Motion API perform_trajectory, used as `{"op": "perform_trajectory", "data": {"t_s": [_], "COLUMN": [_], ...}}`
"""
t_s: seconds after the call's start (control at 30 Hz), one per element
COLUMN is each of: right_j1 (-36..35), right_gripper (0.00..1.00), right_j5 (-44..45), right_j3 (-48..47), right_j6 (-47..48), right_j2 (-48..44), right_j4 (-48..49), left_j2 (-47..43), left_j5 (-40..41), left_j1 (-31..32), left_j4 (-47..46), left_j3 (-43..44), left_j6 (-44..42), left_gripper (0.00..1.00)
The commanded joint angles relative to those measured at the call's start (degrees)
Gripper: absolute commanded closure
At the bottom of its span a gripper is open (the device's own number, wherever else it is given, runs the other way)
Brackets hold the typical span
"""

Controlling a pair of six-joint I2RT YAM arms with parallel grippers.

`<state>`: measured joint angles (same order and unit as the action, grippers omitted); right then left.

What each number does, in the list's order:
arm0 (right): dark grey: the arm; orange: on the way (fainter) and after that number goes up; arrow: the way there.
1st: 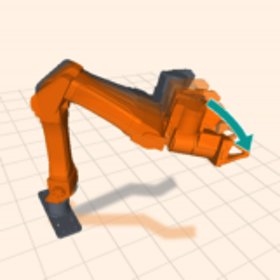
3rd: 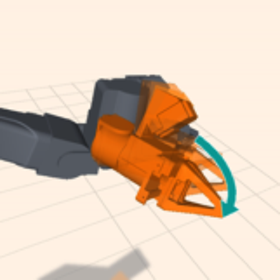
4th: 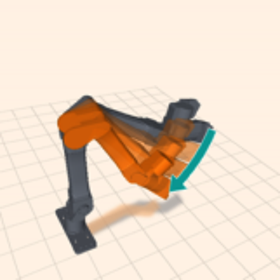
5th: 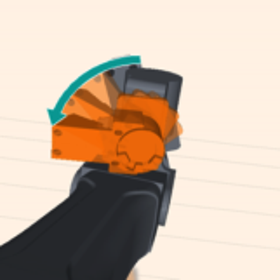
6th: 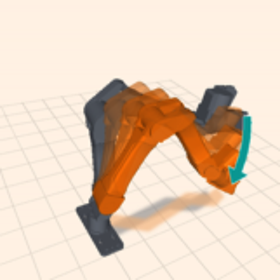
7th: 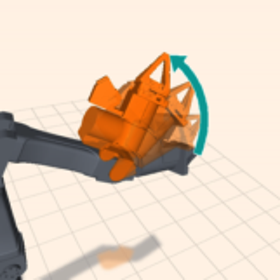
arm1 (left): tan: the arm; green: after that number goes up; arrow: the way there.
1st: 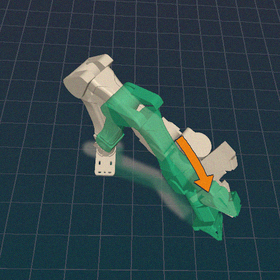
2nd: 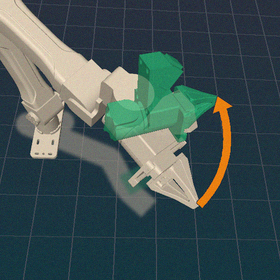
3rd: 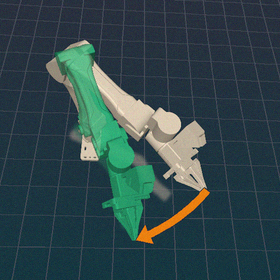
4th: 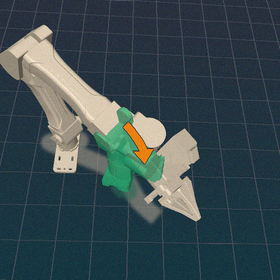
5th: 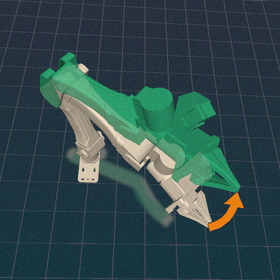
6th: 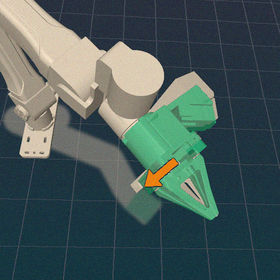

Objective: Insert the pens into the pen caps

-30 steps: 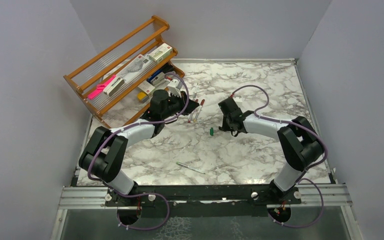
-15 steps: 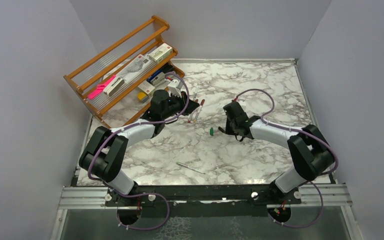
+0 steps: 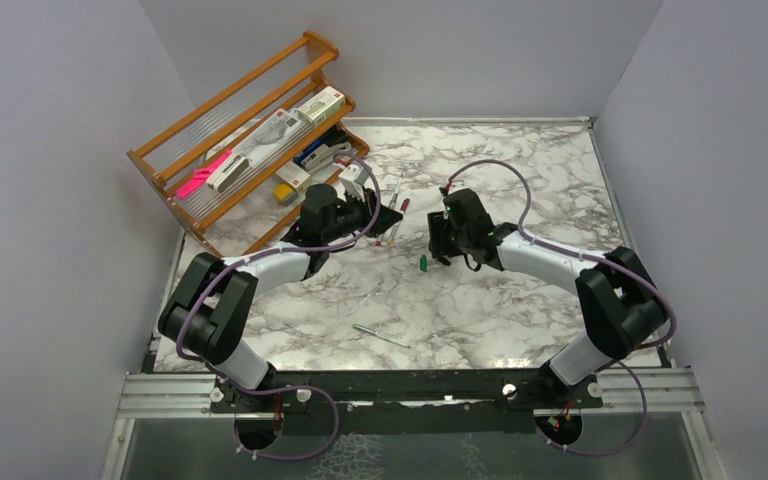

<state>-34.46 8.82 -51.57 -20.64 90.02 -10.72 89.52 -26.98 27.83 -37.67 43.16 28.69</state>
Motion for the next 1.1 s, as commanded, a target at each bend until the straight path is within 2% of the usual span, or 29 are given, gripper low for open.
{"op": "perform_trajectory", "data": {"t_s": [0.0, 0.23, 0.47, 0.67, 0.8, 0.83, 0.87, 1.0, 1.07], "right_j1": [-0.30, -0.35, -0.35, -0.35, -0.35, -0.35, -0.35, -0.26, -0.04], "right_gripper": [0.45, 0.50, 0.55, 0.66, 0.87, 0.96, 0.98, 0.99, 0.99], "right_j5": [-4.26, -4.35, -3.85, -3.81, -3.27, -3.36, -3.46, -2.62, -1.17], "right_j3": [-1.73, -0.55, -0.68, -0.76, -0.68, -0.59, -0.51, 0.68, 2.46], "right_j6": [4.03, 4.71, 3.69, 3.47, 2.45, 2.12, 1.43, -2.62, -5.45], "right_j2": [2.08, 3.93, 7.17, 7.44, 7.00, 6.69, 6.20, 1.81, -2.60], "right_j4": [-0.69, -1.26, -1.72, -2.19, -2.80, -2.72, -2.73, -0.94, 2.11], "left_j2": [-1.00, 0.29, 0.07, -0.02, 0.04, 0.09, 0.13, 0.08, 0.20], "left_j5": [-5.63, -9.53, -9.32, -8.72, -8.61, -8.61, -8.61, -8.61, -8.23], "left_j1": [0.29, 0.29, 0.30, 0.24, 0.32, 0.29, 0.28, 0.33, 0.36], "left_j4": [-5.53, -8.78, -9.71, -9.70, -9.72, -9.73, -9.77, -11.12, -14.99], "left_j3": [-0.33, -0.13, -0.35, -0.62, -0.62, -0.62, -0.62, -0.85, -1.93], "left_j6": [-0.77, 0.57, 0.95, 0.83, 0.80, 0.81, 0.84, 3.29, 7.05], "left_gripper": [1.00, 1.00, 1.00, 1.00, 1.00, 1.00, 1.00, 1.00, 1.00]}}
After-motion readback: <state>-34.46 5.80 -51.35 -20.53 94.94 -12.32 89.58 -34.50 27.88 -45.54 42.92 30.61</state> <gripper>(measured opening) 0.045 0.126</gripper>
